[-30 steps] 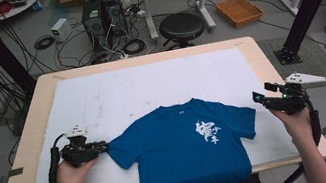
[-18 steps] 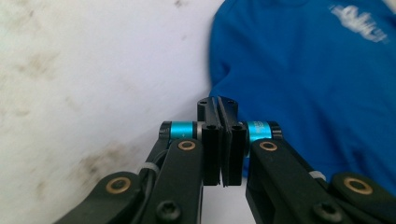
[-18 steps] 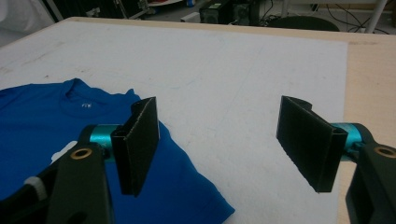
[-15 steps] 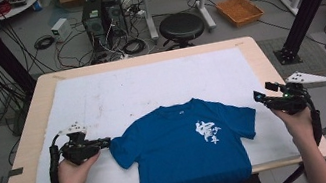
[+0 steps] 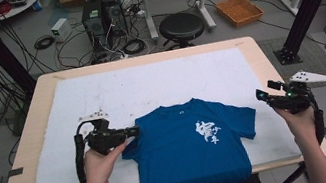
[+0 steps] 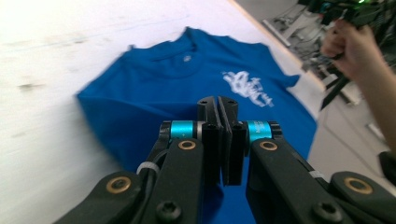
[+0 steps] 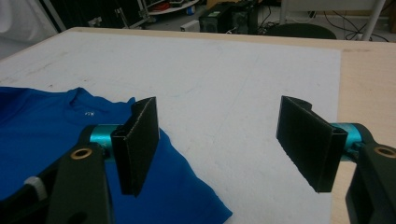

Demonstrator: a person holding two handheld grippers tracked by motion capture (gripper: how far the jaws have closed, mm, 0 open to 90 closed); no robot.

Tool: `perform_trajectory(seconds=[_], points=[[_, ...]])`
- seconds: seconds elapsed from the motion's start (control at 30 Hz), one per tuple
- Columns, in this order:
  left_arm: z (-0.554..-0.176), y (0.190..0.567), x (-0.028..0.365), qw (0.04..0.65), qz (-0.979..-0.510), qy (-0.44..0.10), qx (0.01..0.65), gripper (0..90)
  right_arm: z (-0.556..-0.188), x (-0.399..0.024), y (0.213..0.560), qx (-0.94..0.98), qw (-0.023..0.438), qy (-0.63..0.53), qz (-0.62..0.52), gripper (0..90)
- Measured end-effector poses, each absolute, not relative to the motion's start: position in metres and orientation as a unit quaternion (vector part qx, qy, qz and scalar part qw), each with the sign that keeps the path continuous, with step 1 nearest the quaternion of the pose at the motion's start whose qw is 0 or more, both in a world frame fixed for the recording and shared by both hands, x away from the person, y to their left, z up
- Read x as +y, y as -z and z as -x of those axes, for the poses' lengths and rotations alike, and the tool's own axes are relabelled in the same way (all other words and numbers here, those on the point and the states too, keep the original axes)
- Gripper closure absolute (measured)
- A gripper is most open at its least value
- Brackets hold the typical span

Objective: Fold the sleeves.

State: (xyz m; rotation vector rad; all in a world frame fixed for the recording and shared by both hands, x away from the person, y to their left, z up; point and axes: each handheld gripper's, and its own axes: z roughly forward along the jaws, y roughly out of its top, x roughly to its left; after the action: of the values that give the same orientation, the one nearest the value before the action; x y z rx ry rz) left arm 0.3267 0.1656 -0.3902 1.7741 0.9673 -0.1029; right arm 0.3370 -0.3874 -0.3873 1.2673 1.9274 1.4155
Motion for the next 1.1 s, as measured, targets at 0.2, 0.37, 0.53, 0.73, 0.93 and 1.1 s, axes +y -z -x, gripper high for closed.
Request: perform_trajectory(seconds=[0.2,0.37,0.53,0.73,0.93,1.1], points=[[-0.331,0.396,0.138,0.524,-0.749,0.04,0.403,88.3,-0.337,-0.39,0.388,0.692,0.216,-0.511,-0.462,29.7],[-0.331,0.4,0.122,0.52,-0.755,0.035,0.399,88.3,-0.337,-0.39,0.388,0.692,0.216,-0.511,-0.462,29.8],[-0.331,0.404,0.107,0.515,-0.757,0.025,0.402,88.2,-0.338,-0.389,0.388,0.694,0.217,-0.509,-0.461,29.8],[-0.338,0.414,0.094,0.508,-0.762,0.014,0.402,88.1,-0.337,-0.388,0.388,0.693,0.218,-0.509,-0.462,29.8],[-0.341,0.418,0.086,0.53,-0.753,0.002,0.391,70.1,-0.338,-0.387,0.39,0.694,0.216,-0.506,-0.464,29.8],[-0.338,0.41,0.098,0.553,-0.742,-0.039,0.376,49.1,-0.338,-0.389,0.391,0.692,0.215,-0.505,-0.469,29.8]])
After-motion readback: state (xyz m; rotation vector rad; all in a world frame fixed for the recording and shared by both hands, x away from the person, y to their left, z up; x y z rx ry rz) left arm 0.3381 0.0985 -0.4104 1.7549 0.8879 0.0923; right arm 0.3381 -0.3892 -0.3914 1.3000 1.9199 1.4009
